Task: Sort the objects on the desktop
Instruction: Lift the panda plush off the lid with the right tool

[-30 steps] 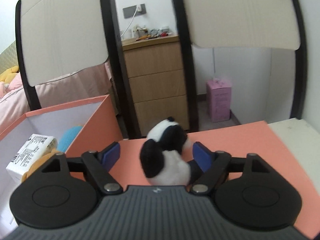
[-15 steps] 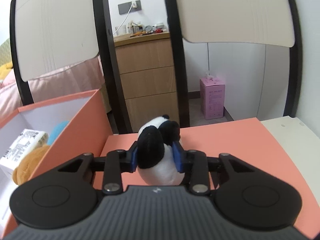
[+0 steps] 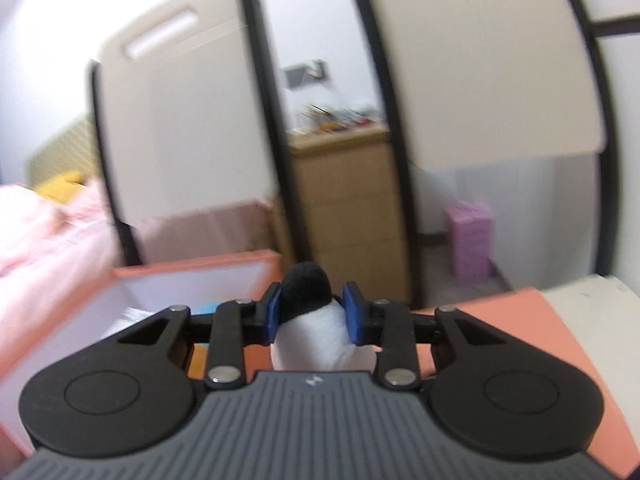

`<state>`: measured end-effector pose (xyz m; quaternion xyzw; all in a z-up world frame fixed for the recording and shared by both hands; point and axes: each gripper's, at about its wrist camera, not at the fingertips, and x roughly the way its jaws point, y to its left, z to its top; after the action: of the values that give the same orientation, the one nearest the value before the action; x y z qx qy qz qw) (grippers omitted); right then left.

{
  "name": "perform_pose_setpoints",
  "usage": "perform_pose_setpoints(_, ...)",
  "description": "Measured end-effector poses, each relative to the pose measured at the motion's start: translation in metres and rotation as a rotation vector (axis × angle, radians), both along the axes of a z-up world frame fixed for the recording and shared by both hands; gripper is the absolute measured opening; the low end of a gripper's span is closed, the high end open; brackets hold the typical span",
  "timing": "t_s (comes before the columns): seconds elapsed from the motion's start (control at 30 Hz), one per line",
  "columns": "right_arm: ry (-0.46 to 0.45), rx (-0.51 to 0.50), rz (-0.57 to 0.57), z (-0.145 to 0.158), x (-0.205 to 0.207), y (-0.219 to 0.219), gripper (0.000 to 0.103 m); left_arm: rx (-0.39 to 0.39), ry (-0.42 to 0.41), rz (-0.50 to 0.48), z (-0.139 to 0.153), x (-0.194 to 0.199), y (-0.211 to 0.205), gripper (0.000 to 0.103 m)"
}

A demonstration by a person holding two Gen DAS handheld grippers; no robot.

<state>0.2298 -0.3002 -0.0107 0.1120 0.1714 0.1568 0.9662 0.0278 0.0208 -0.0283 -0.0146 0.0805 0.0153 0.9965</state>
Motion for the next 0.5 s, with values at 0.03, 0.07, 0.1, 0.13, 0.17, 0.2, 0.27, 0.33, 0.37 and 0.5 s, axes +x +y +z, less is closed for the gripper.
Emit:
perform_pose_setpoints(0.03, -0.021, 0.004, 0.029, 0.006, -0.002, 0.004, 0.033, 0.000, 0.000, -0.001, 0.000, 0.000, 0.000, 0.103)
perform_pose_setpoints(0.07, -0.038, 0.006, 0.060, 0.012, -0.004, 0.010, 0.033, 0.001, 0.000, 0.000, 0.000, 0.000, 0.000, 0.103)
perform_pose_setpoints(0.1, -0.049, 0.009, 0.094, 0.017, -0.005, 0.016, 0.033, 0.002, 0.001, 0.001, 0.000, 0.000, 0.000, 0.103)
perform_pose_setpoints(0.13, -0.056, 0.014, 0.130, 0.021, -0.008, 0.022, 0.033, 0.002, 0.003, 0.003, 0.000, 0.000, 0.000, 0.103)
perform_pose_setpoints(0.17, -0.064, 0.019, 0.165, 0.025, -0.010, 0.028, 0.033, 0.002, 0.004, 0.005, 0.000, 0.001, 0.000, 0.103)
perform_pose_setpoints(0.2, -0.066, 0.023, 0.199, 0.027, -0.012, 0.034, 0.033, 0.002, 0.006, 0.006, -0.001, 0.001, 0.000, 0.103)
perform_pose_setpoints(0.27, -0.059, 0.025, 0.258, 0.029, -0.015, 0.048, 0.029, 0.001, 0.008, 0.009, -0.001, 0.001, 0.000, 0.103)
perform_pose_setpoints(0.33, -0.043, 0.022, 0.296, 0.029, -0.013, 0.058, 0.020, -0.001, 0.008, 0.010, 0.000, 0.001, 0.001, 0.103)
perform_pose_setpoints(0.37, -0.033, 0.032, 0.314, 0.029, -0.011, 0.062, 0.020, -0.002, 0.008, 0.011, 0.000, 0.002, 0.001, 0.103)
perform_pose_setpoints(0.5, 0.003, 0.054, 0.371, 0.028, -0.006, 0.080, 0.019, -0.007, 0.010, 0.013, 0.000, 0.002, 0.002, 0.103)
